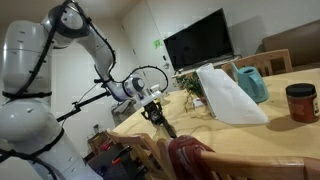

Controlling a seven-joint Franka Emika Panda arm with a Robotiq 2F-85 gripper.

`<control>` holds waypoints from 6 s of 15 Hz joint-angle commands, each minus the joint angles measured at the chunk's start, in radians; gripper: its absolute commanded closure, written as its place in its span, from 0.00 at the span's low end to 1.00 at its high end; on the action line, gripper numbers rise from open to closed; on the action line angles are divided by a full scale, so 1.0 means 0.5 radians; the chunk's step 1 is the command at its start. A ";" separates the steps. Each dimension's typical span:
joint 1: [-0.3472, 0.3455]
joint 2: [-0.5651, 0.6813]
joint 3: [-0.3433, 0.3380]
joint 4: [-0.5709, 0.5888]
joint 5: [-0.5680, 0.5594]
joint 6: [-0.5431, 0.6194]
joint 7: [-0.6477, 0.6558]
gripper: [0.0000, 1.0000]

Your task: Move the grey gadget to the right

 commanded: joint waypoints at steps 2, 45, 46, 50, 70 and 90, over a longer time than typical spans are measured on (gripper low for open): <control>-0.016 -0.030 -0.015 -0.049 0.015 0.117 0.068 0.57; -0.066 -0.022 0.110 0.030 0.279 -0.166 0.131 0.57; -0.067 -0.026 0.111 0.029 0.280 -0.167 0.131 0.57; -0.071 -0.035 0.110 0.031 0.286 -0.170 0.133 0.57; -0.061 0.026 0.113 0.144 0.308 -0.268 0.112 0.57; -0.095 0.077 0.123 0.189 0.323 -0.287 0.068 0.57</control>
